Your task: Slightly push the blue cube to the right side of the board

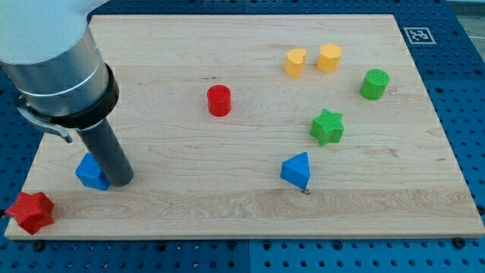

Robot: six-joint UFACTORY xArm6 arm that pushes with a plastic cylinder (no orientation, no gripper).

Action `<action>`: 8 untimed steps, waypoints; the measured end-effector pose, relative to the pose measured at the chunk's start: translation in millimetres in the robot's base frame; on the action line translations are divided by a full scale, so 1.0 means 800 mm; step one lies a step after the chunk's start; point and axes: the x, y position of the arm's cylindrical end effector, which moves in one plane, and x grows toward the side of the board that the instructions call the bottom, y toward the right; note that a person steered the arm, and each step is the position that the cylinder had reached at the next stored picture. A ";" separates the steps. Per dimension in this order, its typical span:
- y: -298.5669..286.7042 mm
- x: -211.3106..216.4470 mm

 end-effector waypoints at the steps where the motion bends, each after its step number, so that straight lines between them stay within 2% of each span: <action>1: 0.000 0.000; 6: 0.001 -0.062; 8: -0.052 -0.055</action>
